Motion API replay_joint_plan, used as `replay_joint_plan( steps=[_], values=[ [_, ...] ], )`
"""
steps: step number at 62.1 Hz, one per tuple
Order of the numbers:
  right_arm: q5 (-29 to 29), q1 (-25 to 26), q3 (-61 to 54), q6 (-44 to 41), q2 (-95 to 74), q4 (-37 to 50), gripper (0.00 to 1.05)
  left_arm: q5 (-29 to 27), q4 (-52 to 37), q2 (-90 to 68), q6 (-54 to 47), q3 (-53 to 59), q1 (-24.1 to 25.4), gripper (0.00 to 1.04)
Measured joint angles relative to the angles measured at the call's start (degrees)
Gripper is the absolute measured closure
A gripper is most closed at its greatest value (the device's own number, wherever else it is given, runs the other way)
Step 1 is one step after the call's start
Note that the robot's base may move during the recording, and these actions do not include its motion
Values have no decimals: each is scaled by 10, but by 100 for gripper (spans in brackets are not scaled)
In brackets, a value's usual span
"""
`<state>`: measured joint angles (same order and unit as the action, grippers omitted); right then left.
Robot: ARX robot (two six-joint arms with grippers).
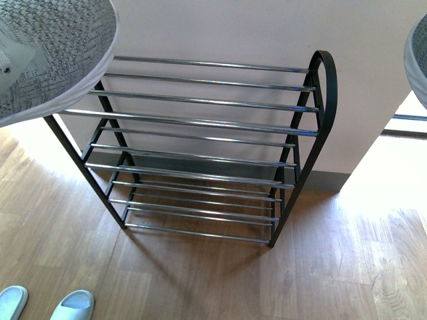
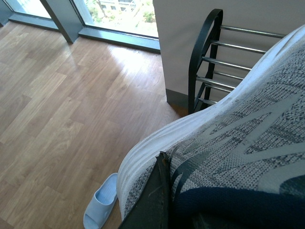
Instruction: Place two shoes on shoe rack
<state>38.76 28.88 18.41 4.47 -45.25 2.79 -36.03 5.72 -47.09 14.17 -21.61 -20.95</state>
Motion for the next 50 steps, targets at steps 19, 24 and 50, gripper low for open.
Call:
replay_joint_plan(
  steps=[19,24,50],
  values=[
    [-169,-224,75,84,-48,45,103,0,0,0,0,0,0,103],
    [-228,-300,111,128,-86,41,103,0,0,0,0,0,0,103],
    [-549,-534,345,422,-397,-16,103,0,0,0,0,0,0,103]
  ],
)
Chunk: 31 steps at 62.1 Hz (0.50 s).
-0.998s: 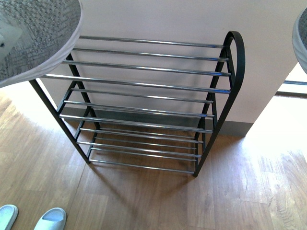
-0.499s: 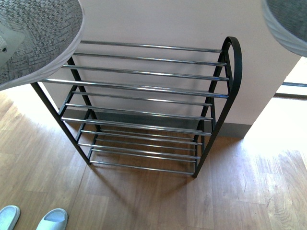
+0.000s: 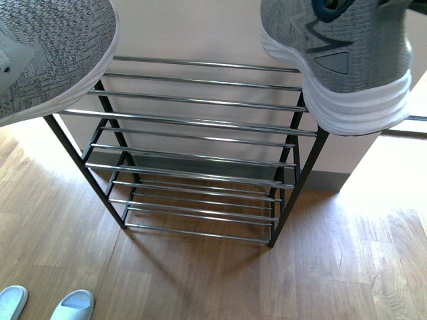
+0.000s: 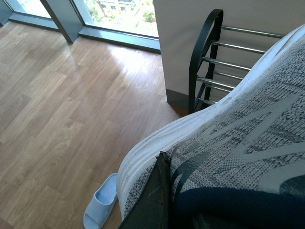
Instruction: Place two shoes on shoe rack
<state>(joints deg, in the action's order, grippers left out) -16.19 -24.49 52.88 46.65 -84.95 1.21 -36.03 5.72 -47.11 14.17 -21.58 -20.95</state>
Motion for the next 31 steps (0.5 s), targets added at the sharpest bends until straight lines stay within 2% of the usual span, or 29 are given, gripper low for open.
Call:
replay_joint_plan(
  steps=[11,20,31],
  values=[
    [-69,-12,62,75,-77,-29,103,0,0,0,0,0,0,103],
    [-84,-11,125,122,-143,-61,103,0,0,0,0,0,0,103],
    [-102,-4,209,137,-232,-76,103,0,0,0,0,0,0,103]
  ],
)
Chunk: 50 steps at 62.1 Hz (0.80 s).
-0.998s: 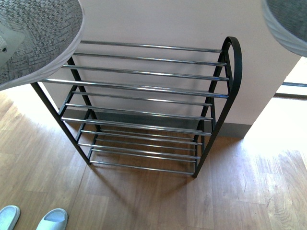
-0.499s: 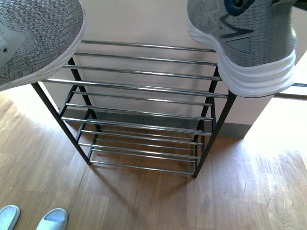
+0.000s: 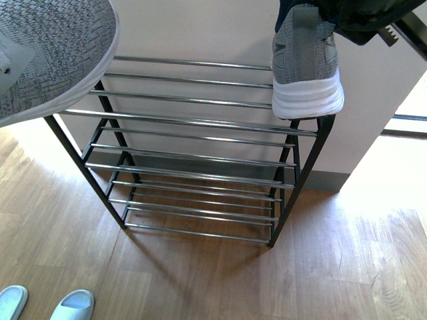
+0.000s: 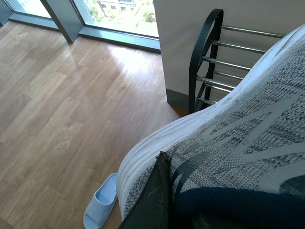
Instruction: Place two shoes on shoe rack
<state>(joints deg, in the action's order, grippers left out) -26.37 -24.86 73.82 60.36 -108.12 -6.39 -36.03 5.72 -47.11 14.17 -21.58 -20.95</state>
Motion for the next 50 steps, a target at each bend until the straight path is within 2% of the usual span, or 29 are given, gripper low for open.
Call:
replay_joint_plan(
  steps=[13,23,50],
  values=[
    [-3,25,74,-13,-64,-7,103,0,0,0,0,0,0,103],
    [22,33,89,-13,-70,-19,103,0,0,0,0,0,0,103],
    [52,14,80,5,-48,-1,103,0,0,0,0,0,0,103]
  ],
)
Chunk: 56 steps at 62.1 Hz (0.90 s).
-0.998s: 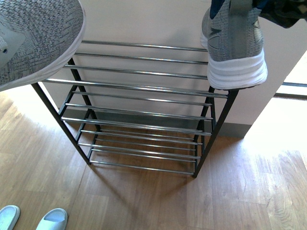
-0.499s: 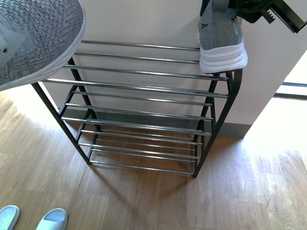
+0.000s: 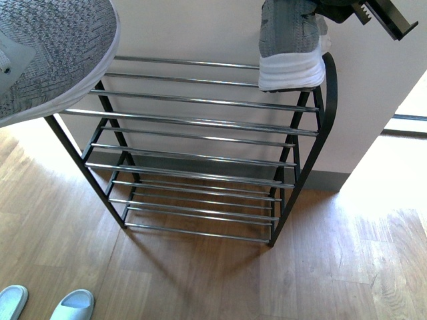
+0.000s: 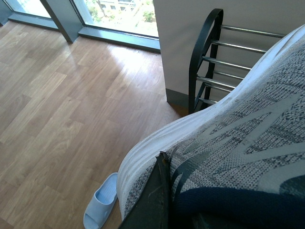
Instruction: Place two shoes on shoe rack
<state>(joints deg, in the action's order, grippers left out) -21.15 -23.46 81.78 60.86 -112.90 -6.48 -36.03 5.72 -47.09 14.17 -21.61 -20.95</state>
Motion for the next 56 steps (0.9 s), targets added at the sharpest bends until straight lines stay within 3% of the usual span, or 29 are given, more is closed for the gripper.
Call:
replay_joint_plan(
  steps=[20,34,56],
  values=[
    [2,-9,-15,11,0,14,103,0,0,0,0,0,0,103],
    [11,-14,-87,4,2,56,103,0,0,0,0,0,0,103],
    [-37,9,-111,-25,-8,105,103,0,0,0,0,0,0,103]
  ],
)
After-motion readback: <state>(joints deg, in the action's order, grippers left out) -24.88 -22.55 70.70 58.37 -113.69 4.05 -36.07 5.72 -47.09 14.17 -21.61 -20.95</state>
